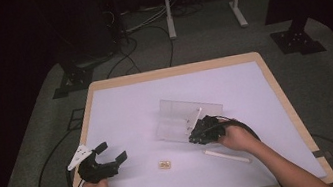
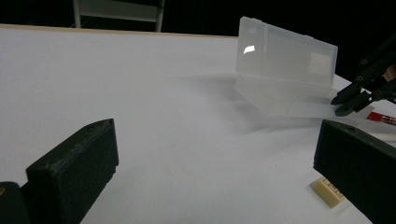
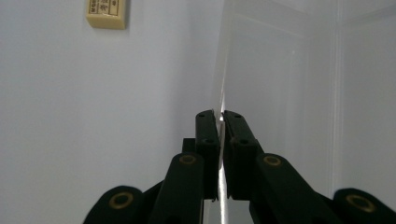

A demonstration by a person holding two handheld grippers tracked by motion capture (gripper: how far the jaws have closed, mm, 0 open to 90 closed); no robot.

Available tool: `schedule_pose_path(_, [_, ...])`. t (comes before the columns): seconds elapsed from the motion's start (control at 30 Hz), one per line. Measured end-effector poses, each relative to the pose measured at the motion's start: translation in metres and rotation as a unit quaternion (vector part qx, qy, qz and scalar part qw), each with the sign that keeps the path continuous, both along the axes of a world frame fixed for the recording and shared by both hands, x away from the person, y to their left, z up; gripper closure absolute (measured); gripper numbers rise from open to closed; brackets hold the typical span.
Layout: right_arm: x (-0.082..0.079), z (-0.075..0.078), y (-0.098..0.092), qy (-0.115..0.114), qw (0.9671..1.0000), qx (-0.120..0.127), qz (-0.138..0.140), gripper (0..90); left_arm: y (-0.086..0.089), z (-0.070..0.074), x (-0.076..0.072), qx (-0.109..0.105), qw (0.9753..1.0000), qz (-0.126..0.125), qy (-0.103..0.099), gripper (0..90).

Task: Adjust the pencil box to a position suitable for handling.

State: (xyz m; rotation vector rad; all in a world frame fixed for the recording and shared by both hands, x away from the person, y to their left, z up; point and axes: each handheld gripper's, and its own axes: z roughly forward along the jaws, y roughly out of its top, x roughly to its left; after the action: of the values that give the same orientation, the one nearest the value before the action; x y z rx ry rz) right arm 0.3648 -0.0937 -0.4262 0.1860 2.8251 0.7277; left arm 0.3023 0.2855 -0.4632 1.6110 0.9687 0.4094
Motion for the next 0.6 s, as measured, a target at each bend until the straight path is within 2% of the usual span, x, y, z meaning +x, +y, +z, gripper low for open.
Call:
schedule_pose_path(0.3, [0.012, -0.009, 0.006, 0.009, 0.9999, -0.008, -0.001, 85.0, 0.001, 0.0, 0.0, 0.0, 1.0, 0.0, 0.001, 0.0])
schedule_pose_path(0.6, [0.015, -0.015, 0.006, 0.021, 0.9997, -0.011, -0.005, 85.3, 0.0, 0.0, 0.0, -0.002, 1.0, -0.001, 0.001, 0.0])
